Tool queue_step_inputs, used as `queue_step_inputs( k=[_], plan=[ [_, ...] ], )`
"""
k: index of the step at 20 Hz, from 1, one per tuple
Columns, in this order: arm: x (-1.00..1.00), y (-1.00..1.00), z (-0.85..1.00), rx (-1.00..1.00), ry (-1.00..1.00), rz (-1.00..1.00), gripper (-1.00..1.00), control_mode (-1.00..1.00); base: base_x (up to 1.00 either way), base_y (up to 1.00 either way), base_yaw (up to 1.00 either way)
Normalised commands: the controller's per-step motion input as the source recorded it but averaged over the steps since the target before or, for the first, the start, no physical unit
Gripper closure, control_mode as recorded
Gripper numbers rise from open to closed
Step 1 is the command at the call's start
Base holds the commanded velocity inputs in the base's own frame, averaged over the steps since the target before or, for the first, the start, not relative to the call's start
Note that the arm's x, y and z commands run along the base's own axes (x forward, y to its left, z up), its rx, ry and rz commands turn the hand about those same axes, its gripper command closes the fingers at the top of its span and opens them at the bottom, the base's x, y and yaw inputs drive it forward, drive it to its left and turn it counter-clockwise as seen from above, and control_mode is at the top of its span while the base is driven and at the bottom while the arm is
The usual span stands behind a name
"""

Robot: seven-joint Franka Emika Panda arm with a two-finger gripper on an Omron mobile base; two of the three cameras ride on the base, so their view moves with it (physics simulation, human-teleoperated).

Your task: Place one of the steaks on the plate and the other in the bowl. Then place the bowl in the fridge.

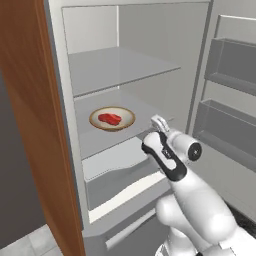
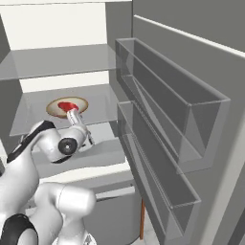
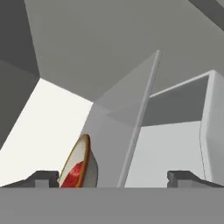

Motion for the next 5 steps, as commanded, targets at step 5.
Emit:
queue_step_inputs(
  k=[5],
  plan=[
    [-0.39, -0.03, 1.0, -0.02, 0.51, 0.17, -1.0, -1.0, 0.0, 0.0, 0.0]
  ],
)
